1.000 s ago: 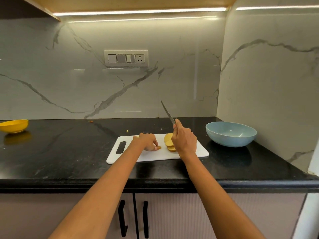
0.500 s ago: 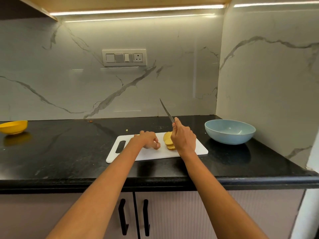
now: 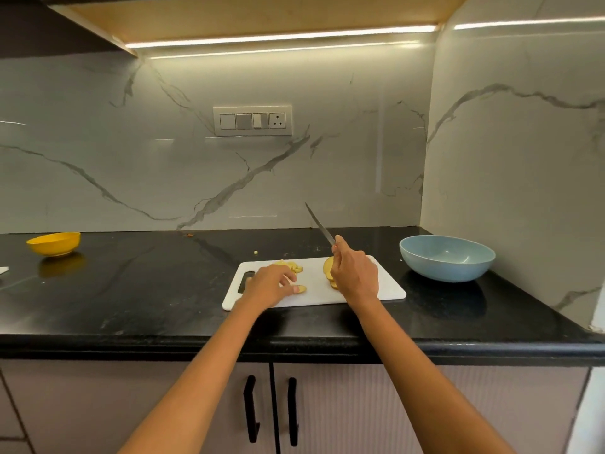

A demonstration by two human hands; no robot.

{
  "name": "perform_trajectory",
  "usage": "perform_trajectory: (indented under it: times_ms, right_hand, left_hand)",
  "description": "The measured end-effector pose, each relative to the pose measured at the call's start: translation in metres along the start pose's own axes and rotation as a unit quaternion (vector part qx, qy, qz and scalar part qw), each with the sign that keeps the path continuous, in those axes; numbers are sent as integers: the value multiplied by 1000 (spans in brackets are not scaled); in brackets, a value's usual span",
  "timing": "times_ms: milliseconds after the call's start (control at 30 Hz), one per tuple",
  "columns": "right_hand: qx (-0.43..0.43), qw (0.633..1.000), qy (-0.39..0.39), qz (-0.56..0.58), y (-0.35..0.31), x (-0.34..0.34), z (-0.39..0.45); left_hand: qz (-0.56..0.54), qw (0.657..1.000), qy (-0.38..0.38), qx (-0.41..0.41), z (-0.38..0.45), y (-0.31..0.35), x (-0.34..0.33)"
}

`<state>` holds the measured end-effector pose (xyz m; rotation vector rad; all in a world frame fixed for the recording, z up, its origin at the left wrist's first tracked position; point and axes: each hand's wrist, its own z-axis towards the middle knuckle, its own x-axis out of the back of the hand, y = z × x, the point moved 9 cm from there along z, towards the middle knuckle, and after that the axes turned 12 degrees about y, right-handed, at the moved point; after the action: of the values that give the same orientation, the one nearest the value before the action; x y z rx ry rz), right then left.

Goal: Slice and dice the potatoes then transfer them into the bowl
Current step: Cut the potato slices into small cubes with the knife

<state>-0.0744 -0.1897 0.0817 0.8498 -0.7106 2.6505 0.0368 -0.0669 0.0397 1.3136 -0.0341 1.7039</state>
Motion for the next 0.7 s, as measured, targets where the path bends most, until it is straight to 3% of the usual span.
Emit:
perform_trajectory:
  times_ms: [233, 700]
  right_hand:
    - [37, 993, -99, -55, -25, -9, -52]
    - [9, 983, -147, -108, -41, 10, -81]
  left_hand:
    - [-33, 995, 86, 29, -11, -3, -1]
    - [-33, 988, 125, 85, -13, -6, -1]
